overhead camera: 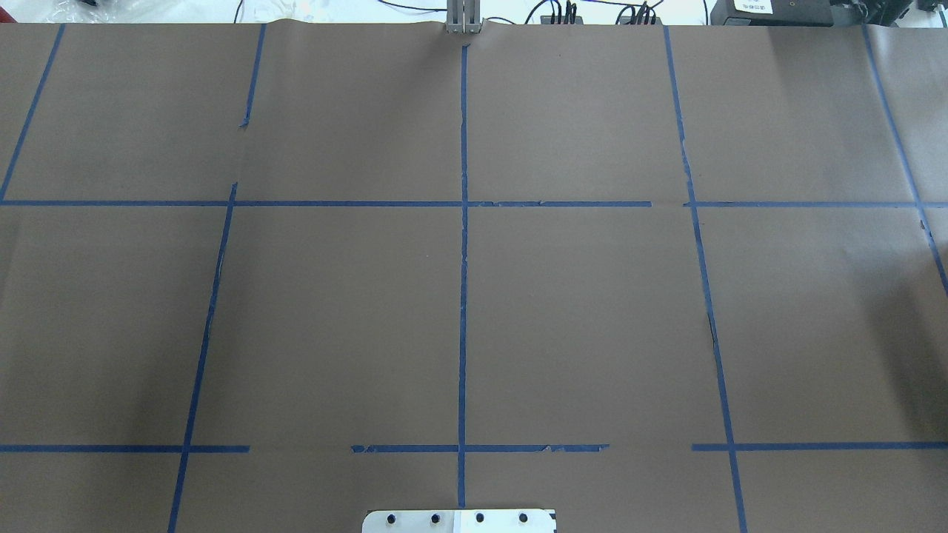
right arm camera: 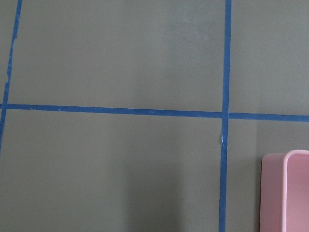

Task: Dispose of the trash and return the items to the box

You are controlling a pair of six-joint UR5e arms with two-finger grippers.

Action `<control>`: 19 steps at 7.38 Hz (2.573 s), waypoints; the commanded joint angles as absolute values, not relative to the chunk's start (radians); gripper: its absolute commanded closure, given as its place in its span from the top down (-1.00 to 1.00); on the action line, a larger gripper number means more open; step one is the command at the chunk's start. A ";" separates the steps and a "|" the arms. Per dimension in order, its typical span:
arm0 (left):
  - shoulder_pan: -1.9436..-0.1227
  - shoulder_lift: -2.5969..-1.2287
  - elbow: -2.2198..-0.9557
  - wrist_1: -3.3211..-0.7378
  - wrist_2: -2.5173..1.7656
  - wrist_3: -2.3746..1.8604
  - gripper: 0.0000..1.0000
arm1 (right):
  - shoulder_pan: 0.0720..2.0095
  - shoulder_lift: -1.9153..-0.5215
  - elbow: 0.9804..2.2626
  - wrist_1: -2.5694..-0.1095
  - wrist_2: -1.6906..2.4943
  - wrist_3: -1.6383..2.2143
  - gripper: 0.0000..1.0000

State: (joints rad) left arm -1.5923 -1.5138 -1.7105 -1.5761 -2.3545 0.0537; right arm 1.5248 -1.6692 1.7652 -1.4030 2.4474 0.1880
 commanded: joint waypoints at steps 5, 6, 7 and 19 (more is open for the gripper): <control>-1.592 -1.514 -1.713 -1.578 -2.355 0.046 1.00 | 1.525 -1.672 1.758 -1.404 2.442 0.199 1.00; -1.591 -1.517 -1.724 -1.578 -2.355 0.043 1.00 | 1.525 -1.672 1.758 -1.404 2.442 0.199 1.00; -1.591 -1.526 -1.735 -1.578 -2.353 0.041 1.00 | 1.525 -1.672 1.759 -1.404 2.442 0.199 1.00; -1.592 -1.529 -1.736 -1.578 -2.353 0.044 1.00 | 1.617 -1.680 1.672 -1.419 2.357 0.094 1.00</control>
State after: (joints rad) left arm -1.5922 -1.5289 -1.7355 -1.5797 -2.3531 0.0433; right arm 1.6118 -1.6806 1.6835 -1.4169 2.3285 0.1079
